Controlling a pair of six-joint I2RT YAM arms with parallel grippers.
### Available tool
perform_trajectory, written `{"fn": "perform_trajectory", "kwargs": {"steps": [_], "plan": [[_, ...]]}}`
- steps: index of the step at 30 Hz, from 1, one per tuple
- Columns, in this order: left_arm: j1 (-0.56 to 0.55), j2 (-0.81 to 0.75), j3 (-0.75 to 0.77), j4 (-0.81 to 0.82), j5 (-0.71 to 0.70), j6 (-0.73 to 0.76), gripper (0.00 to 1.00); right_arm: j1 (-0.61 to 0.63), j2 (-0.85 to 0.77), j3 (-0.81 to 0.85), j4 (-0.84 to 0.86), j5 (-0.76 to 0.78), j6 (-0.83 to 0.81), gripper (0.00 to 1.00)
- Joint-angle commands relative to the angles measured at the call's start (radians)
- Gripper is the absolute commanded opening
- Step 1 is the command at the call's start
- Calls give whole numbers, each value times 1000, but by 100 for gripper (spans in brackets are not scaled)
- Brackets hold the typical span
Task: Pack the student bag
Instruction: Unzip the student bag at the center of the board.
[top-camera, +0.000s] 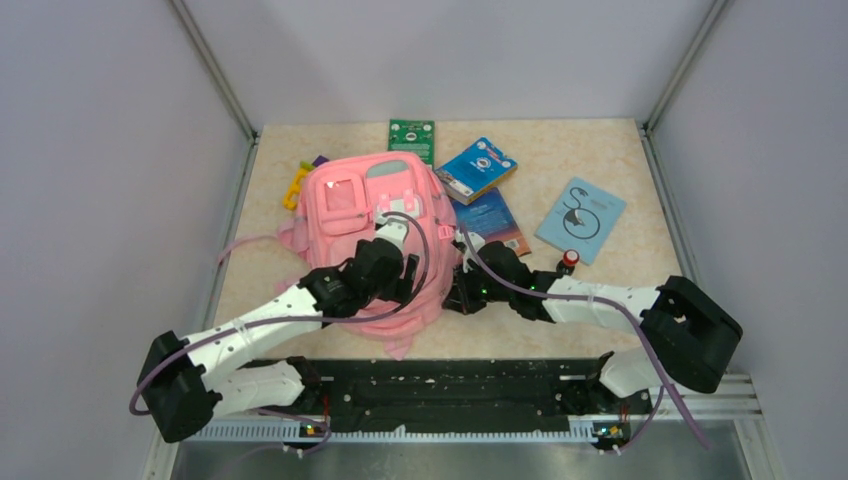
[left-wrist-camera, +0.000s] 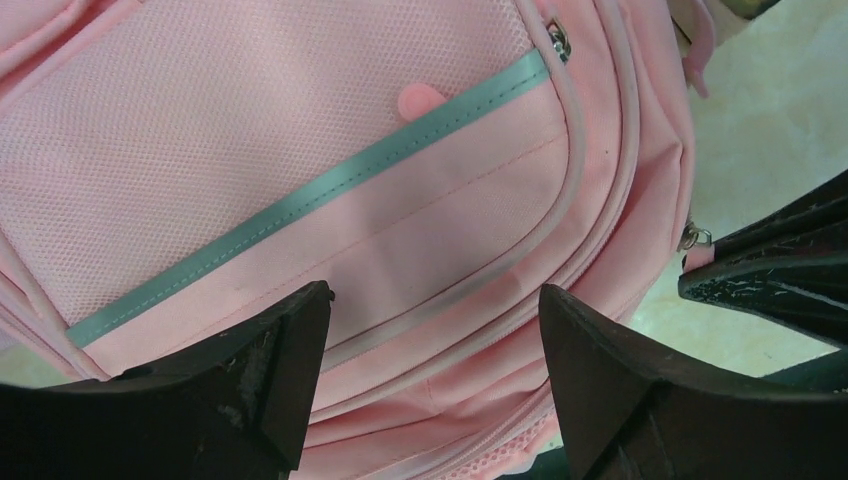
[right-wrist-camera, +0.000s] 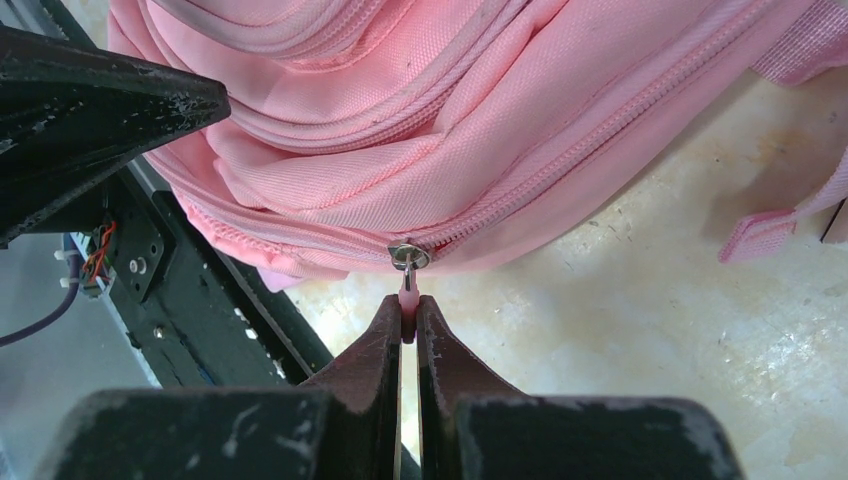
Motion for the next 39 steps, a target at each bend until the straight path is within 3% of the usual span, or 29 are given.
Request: {"fn": "perform_trajectory", "kwargs": {"steps": [1,6,8,12,20,29,39], "plan": [[3,-15,-25,10,26,62,81,-8,-35,-10,26,-22,17,0],[3,38,-27,13,-75,49,80,-9,-34,-10,26,-31,20,0],[2,55,-26,13,-121,45,76,-8,-35,-13,27,-33,19,0],[3,59,-25,36,-130,54,49,-8,-37,-16,21,-33,20,0],[3,77,0,99,-17,125,1,-11,-64,32,-55,3,-6,0],[2,150,81,201,197,149,0,-43,-72,126,-231,76,-93,0],[3,263,170,279,213,34,0,31,-92,122,-264,37,-149,0]]}}
